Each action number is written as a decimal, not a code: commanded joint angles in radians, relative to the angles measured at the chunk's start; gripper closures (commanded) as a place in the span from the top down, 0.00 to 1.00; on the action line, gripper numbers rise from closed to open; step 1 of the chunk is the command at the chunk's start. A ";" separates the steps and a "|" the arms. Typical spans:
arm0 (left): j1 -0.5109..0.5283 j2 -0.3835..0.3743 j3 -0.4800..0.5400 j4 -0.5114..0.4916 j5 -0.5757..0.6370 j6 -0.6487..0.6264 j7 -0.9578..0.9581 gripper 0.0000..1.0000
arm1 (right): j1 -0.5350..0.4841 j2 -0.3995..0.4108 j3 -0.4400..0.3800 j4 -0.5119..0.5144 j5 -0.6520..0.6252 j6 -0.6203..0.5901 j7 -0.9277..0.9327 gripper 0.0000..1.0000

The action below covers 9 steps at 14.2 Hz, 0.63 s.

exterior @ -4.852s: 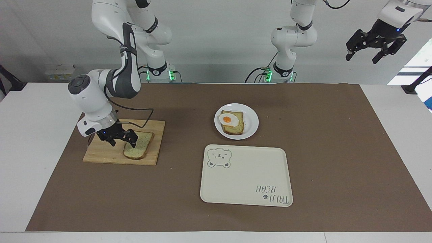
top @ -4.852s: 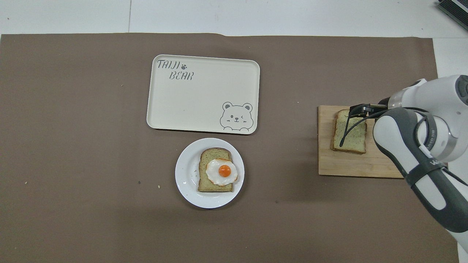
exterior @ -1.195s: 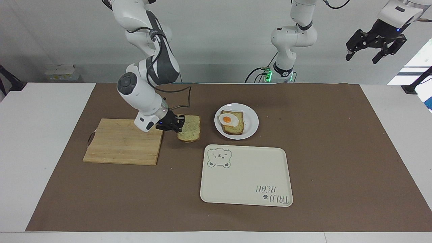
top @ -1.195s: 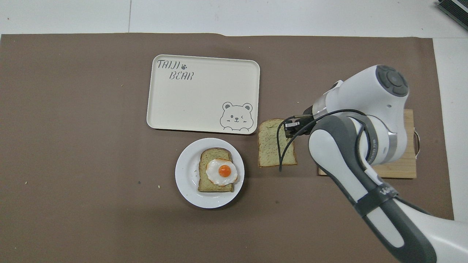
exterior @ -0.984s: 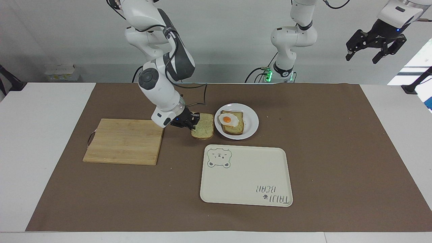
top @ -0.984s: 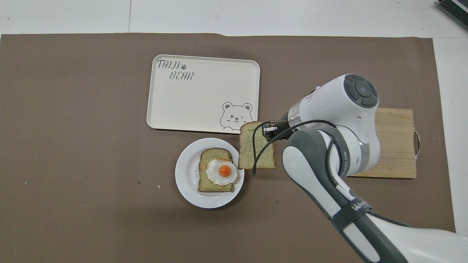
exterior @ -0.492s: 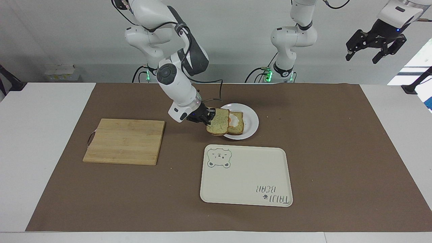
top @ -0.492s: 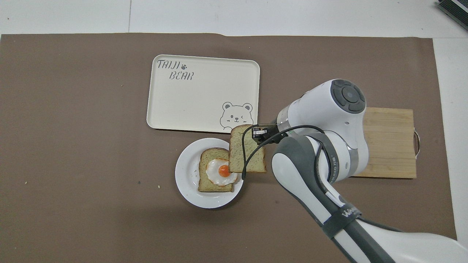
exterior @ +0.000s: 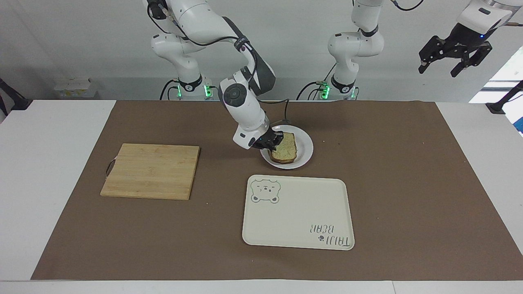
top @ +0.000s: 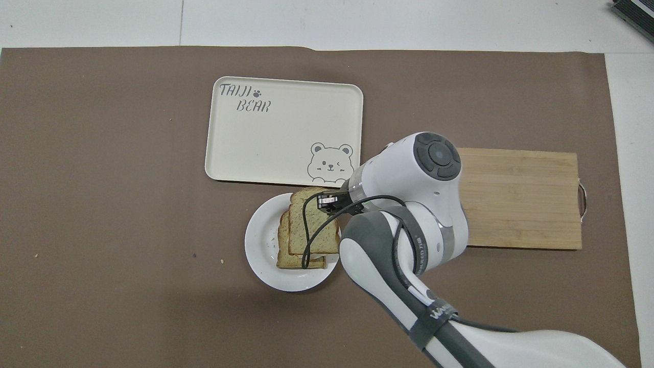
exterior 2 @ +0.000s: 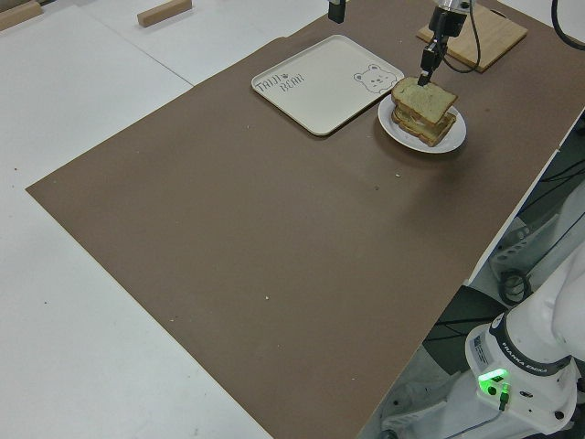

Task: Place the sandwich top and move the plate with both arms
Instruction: 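Carry the bread slice with the right gripper over the egg, then lower the bread onto the egg and open the right gripper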

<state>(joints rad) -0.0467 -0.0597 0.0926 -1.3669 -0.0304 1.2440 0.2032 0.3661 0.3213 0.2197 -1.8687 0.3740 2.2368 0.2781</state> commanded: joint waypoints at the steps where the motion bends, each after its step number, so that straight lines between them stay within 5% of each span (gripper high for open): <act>1: 0.010 -0.006 -0.005 0.005 -0.005 -0.014 -0.007 1.00 | 0.028 0.012 0.001 -0.012 0.026 0.064 0.048 0.00; 5: 0.008 -0.006 -0.010 0.005 -0.005 -0.014 -0.007 1.00 | 0.031 0.010 0.000 -0.023 0.026 0.060 0.050 0.00; 6: 0.010 -0.006 -0.008 0.005 -0.005 -0.014 -0.007 1.00 | 0.025 0.010 0.000 -0.023 0.026 0.055 0.046 0.26; 7: 0.010 -0.006 -0.008 0.005 -0.005 -0.014 -0.007 1.00 | 0.022 0.010 0.000 -0.023 0.020 0.055 0.040 0.99; 9: 0.010 -0.006 -0.008 0.005 -0.005 -0.014 -0.005 1.00 | 0.025 0.012 -0.002 -0.018 0.005 0.066 0.038 1.00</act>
<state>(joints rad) -0.0467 -0.0597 0.0899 -1.3669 -0.0305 1.2440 0.2032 0.3985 0.3364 0.2127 -1.8819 0.3739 2.2825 0.3180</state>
